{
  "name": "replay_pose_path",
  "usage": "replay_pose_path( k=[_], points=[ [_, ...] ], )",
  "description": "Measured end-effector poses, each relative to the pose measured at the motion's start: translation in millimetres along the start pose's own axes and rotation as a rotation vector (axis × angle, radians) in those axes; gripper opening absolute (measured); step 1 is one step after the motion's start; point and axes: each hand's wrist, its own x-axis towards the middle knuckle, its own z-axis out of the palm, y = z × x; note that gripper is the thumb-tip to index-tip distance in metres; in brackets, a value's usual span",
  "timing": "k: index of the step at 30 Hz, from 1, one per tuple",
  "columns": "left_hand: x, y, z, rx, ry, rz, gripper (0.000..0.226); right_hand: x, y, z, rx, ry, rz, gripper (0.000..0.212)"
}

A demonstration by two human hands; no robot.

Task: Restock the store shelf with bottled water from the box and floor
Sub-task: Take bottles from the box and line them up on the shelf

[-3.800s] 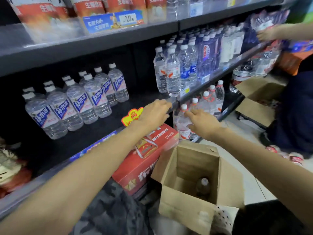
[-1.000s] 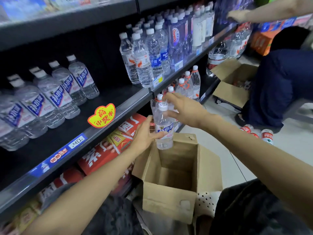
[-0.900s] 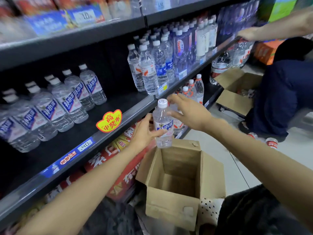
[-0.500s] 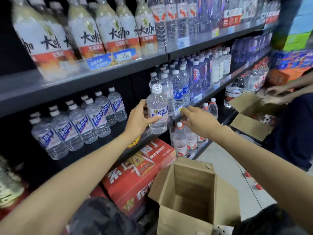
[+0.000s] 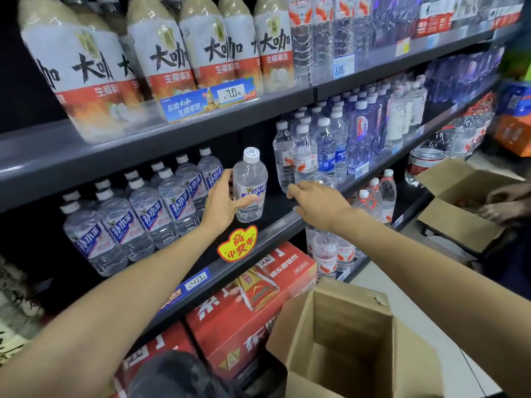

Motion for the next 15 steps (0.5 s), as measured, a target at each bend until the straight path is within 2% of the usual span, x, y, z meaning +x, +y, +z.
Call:
replay_pose_path(
  k=[8,15],
  points=[
    [15,-47,0,0.054,0.055,-0.178,0.062,53,-27,33,0.027,-0.031,-0.060,0.033],
    [29,-80,-6,0.133,0.097,-0.294,0.060,101,-51,59,0.270,-0.072,-0.014,0.058]
  ],
)
